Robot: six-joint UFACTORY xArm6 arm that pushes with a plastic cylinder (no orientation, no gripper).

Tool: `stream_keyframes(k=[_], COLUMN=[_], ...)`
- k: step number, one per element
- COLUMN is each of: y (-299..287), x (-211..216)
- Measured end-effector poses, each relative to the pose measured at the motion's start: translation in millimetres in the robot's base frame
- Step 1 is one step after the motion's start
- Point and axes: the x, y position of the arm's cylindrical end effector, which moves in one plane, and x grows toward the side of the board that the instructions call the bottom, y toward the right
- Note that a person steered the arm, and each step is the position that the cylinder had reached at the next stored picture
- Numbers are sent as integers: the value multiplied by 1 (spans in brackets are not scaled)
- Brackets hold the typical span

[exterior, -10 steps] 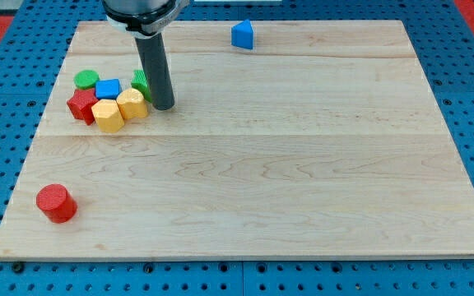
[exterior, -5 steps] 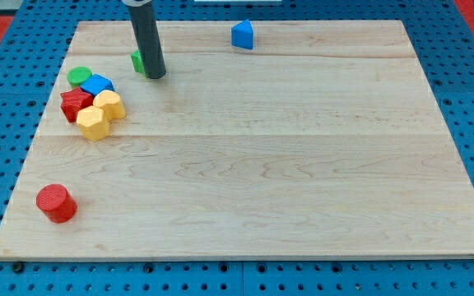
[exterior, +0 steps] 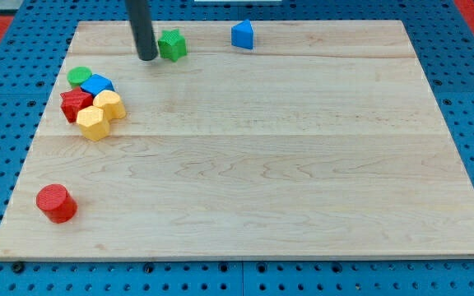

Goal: Push the green star to the blue triangle

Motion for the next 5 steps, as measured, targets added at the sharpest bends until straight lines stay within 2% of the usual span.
stream_keyframes(k=[1,3,4,5], y=[0,86,111,111], x=[-26,-27,-21,-11])
